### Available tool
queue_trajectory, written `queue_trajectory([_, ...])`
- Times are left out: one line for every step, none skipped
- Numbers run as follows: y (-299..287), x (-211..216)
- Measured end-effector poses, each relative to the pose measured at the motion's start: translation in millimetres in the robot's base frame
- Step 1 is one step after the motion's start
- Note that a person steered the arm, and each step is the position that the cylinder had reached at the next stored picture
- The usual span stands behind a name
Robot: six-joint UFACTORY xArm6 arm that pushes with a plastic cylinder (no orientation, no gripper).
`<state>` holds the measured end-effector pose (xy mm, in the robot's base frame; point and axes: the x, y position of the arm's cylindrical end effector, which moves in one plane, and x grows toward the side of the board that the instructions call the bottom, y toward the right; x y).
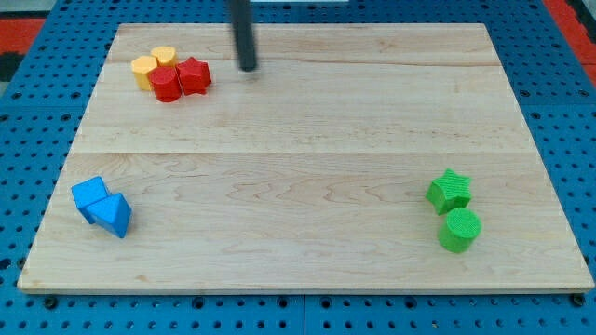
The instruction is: Move the green star and green circle towards the center of the board
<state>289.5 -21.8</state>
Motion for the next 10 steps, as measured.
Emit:
queue_trajectory([101, 51])
queue_trajectory([203, 95])
queue_trajectory([243, 144])
queue_trajectory([244, 190])
queue_trajectory([145, 201])
queue_trajectory([54, 213])
queue_trajectory([144, 204])
queue_trajectory([243, 216])
queue_trajectory([280, 284])
queue_trajectory([233, 304])
